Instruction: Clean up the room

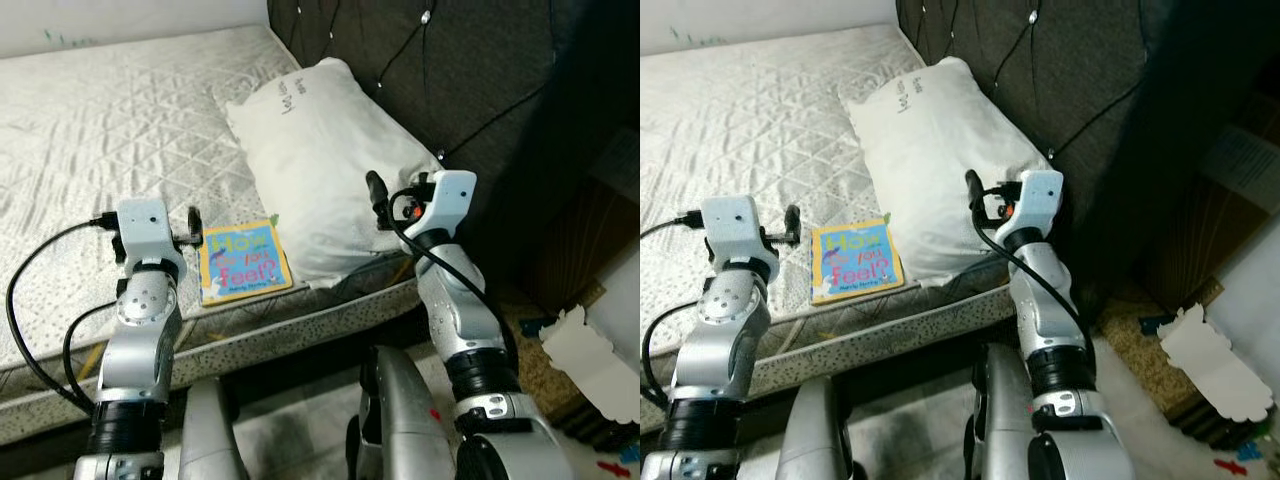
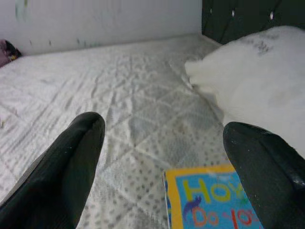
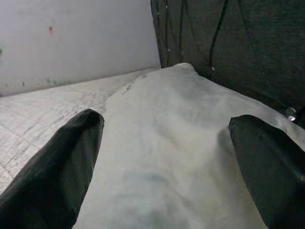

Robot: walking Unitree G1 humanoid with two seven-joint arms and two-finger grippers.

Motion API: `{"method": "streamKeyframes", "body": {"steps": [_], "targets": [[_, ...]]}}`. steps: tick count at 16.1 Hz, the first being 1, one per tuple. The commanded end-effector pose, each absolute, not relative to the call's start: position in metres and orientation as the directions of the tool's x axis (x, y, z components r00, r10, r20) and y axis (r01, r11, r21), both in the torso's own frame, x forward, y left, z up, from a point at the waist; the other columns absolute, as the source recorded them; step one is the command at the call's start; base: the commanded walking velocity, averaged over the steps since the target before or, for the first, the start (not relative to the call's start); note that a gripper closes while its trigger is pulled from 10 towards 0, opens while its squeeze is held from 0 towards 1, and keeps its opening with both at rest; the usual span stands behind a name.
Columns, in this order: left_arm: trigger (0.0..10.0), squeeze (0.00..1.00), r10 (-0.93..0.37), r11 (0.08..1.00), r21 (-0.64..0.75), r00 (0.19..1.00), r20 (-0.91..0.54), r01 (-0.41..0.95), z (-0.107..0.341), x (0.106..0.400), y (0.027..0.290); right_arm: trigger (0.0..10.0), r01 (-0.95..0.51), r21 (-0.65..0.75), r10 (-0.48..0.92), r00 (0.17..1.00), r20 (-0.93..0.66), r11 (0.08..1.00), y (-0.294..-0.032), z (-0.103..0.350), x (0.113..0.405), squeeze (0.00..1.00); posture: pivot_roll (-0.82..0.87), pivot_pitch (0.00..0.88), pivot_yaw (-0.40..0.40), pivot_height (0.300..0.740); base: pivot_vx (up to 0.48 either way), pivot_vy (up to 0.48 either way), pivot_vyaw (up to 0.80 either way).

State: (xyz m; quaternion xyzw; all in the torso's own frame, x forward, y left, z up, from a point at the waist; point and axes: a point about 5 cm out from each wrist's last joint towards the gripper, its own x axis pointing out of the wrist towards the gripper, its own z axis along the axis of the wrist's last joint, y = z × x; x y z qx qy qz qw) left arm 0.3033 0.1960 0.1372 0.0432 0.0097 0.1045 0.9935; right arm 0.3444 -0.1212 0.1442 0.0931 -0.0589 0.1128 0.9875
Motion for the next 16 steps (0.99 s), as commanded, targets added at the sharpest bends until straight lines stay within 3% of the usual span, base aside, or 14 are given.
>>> {"method": "streamKeyframes", "body": {"steps": [1,6,13,16], "targets": [[10.0,0.0,0.215,0.973,0.078,0.976,0.015,-0.216,0.141,0.307,0.2,10.0,-0.246,0.184,0.217,0.962,0.165,0.952,-0.12,0.152,0.346,0.0,-0.04,0.0,0.011,0.593,0.0,0.0,0.0],[10.0,0.0,0.11,0.99,0.084,0.994,0.002,-0.11,0.131,0.311,0.179,10.0,-0.262,0.172,0.234,0.958,0.166,0.95,-0.117,0.15,0.344,0.0,-0.06,0.0,0.019,0.649,0.0,0.0,0.0],[10.0,0.0,0.066,0.996,0.056,0.998,0.0,-0.066,0.126,0.311,0.166,10.0,-0.261,0.15,0.237,0.958,0.161,0.954,-0.119,0.15,0.345,0.0,-0.07,0.0,0.029,0.74,0.0,0.0,0.0],[10.0,0.0,0.067,0.997,0.042,0.998,0.006,-0.067,0.13,0.314,0.169,10.0,-0.257,0.151,0.234,0.96,0.155,0.955,-0.118,0.146,0.342,0.0,-0.07,0.0,0.031,0.74,0.0,0.0,0.0]]}}
